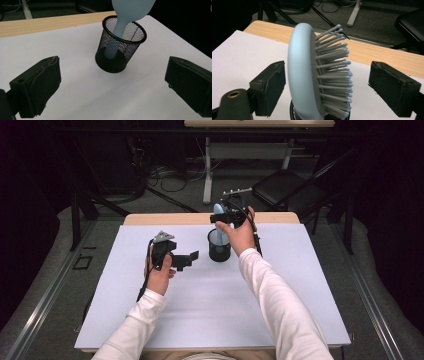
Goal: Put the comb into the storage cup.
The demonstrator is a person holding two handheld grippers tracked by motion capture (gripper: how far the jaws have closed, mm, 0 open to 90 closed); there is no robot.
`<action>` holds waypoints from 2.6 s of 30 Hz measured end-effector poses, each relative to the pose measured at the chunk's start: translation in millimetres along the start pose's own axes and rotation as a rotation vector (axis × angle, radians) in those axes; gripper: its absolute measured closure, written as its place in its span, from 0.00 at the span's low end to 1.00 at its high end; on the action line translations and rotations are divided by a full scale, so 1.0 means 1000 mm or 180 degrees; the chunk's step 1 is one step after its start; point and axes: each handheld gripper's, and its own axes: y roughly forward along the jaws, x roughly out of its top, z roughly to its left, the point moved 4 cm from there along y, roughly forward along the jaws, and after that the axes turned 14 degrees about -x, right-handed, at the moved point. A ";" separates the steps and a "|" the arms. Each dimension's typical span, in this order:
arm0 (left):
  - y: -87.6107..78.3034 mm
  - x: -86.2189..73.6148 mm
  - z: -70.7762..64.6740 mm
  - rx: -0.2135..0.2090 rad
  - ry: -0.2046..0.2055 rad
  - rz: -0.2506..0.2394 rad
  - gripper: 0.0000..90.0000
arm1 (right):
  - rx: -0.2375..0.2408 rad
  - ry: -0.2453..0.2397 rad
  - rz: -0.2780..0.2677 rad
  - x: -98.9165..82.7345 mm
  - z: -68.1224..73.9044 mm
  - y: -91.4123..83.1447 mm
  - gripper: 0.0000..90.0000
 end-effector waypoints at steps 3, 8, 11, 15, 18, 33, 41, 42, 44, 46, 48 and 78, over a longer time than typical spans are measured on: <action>0.000 0.000 0.000 -0.0003 0.0012 -0.0016 0.01 | 0.0025 0.0012 0.0024 0.000 0.000 0.000 0.13; -0.001 0.001 0.001 -0.0006 0.0004 -0.0007 0.01 | 0.0060 0.0031 -0.0004 0.001 -0.002 -0.002 0.10; -0.002 0.001 0.001 -0.0008 -0.0005 -0.0030 0.01 | 0.0048 0.0036 -0.0021 0.002 -0.003 -0.004 0.08; -0.003 0.001 0.002 -0.0002 -0.0011 -0.0035 0.01 | 0.0055 0.0040 -0.0024 0.002 -0.003 -0.005 0.04; -0.003 0.002 0.002 0.0002 -0.0021 -0.0035 0.01 | 0.0026 0.0003 0.0008 0.001 -0.003 -0.004 0.01; -0.006 0.004 0.005 -0.0040 -0.0066 -0.0054 0.01 | 0.0043 -0.0110 0.0005 0.000 -0.002 -0.005 0.00; -0.009 0.006 0.008 -0.0079 -0.0104 -0.0082 0.02 | 0.0035 -0.0133 -0.0023 0.001 -0.003 -0.008 0.00; -0.010 0.006 0.008 -0.0086 -0.0106 -0.0078 0.02 | 0.0032 -0.0142 -0.0026 0.001 -0.004 -0.009 0.00; -0.010 0.006 0.008 -0.0091 -0.0103 -0.0071 0.02 | 0.0039 -0.0144 -0.0021 0.001 -0.004 -0.009 0.00; -0.009 0.006 0.008 -0.0101 -0.0100 -0.0067 0.02 | 0.0044 -0.0143 -0.0019 0.001 -0.004 -0.010 0.00; -0.009 0.005 0.008 -0.0097 -0.0096 -0.0051 0.02 | 0.0063 -0.0138 -0.0028 0.001 -0.005 -0.010 0.00; -0.019 0.014 0.004 -0.0179 -0.0097 -0.0070 0.02 | 0.0050 -0.0178 -0.0070 0.018 -0.009 -0.020 0.00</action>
